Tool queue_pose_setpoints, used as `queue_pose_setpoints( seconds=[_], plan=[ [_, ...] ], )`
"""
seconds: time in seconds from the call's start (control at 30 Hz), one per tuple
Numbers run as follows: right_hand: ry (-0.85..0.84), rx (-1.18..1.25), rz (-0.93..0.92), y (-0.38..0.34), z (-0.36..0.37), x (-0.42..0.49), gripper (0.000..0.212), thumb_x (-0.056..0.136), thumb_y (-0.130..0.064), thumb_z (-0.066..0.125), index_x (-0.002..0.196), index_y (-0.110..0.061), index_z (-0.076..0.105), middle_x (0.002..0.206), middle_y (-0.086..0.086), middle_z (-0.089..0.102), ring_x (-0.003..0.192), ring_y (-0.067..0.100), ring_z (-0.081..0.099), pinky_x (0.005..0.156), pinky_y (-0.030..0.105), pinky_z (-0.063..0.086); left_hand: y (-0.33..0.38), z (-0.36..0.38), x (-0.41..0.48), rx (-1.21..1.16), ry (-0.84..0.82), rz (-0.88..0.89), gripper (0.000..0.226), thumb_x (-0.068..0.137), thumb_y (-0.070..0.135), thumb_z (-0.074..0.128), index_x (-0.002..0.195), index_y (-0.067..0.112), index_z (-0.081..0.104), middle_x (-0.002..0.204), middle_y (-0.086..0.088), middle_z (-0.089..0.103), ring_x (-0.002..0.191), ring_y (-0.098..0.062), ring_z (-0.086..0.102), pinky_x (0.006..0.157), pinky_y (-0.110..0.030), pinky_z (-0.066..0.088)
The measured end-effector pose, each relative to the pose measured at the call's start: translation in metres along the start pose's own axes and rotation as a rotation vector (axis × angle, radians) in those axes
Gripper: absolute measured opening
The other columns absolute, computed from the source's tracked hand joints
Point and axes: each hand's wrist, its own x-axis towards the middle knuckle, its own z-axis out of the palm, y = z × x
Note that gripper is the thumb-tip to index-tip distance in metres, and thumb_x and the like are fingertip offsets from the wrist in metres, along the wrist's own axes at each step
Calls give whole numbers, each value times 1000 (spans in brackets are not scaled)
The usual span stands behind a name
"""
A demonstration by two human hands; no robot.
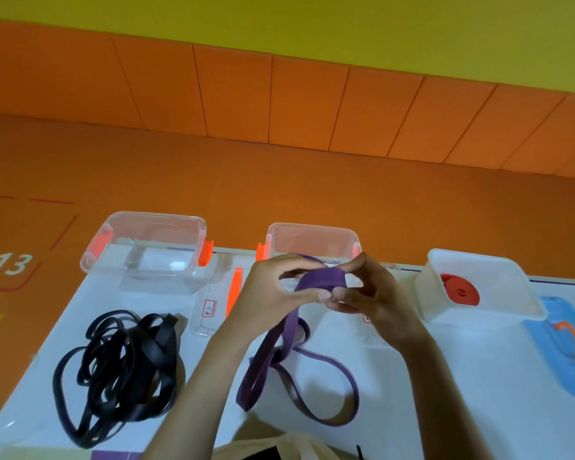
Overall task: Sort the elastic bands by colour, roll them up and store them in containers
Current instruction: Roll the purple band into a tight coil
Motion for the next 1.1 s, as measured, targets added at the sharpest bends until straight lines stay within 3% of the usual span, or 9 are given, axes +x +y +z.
queue_pose_setpoints(
  seconds=[0.13,0.23,0.33,0.47,0.53,0.7,0.83,0.97,1.1],
  plan=[
    [-29,-126,77,7,1,0,32,83,-2,85,107,-11,65,118,9,74,97,35,77,83,42,65,-2,1,-3,201,-87,-25,35,78,27,93,112,28,82,95,29,70,99,1,65,78,-8,47],
    [29,-321,52,4,-1,5,35,74,-5,92,98,-21,73,103,2,76,89,26,75,73,28,61,1,8,-5,245,-93,-26,38,79,27,93,115,27,80,95,25,72,93,7,65,79,-7,47],
    [138,-198,29,1,-2,3,28,68,-18,92,86,-23,72,95,5,79,88,25,78,70,22,58,6,7,-6,79,-19,-90,54,76,34,95,123,34,69,103,21,78,99,2,72,87,-10,54],
    [78,74,-45,8,1,0,35,74,-21,93,96,-8,69,103,16,77,98,34,75,84,36,61,10,2,-4,80,9,21,39,75,28,95,111,29,78,105,20,76,105,-9,72,88,-18,56],
    [22,149,-35,12,3,-1,29,79,-17,91,98,-9,71,108,20,75,104,36,73,91,44,61,10,-1,-2,109,35,47,36,75,30,95,108,27,81,101,18,75,101,-11,71,84,-17,55],
    [64,-224,3,5,-1,0,37,75,-17,90,109,-20,74,110,2,76,94,31,74,75,28,61,2,-1,-4,192,-25,9,35,78,25,93,110,31,82,101,19,78,97,-2,71,81,-13,56],
    [135,-200,-5,-3,-2,2,28,71,-24,89,95,-30,77,100,2,79,86,29,79,72,32,66,5,3,-7,208,22,-1,37,81,30,92,115,32,79,105,24,77,101,5,69,81,-5,52],
    [129,-2,6,0,-3,0,31,72,-24,91,98,-20,74,103,15,78,94,35,78,80,34,65,16,0,-6,-8,69,-29,27,79,31,93,102,37,81,102,23,78,101,-4,74,85,-10,54],
    [48,147,-48,8,-1,1,39,81,-19,90,108,-4,66,116,26,72,109,45,71,89,44,62,21,-3,-5,129,79,21,32,79,32,93,109,32,81,106,23,77,105,-3,71,89,-15,54]
  ],
)
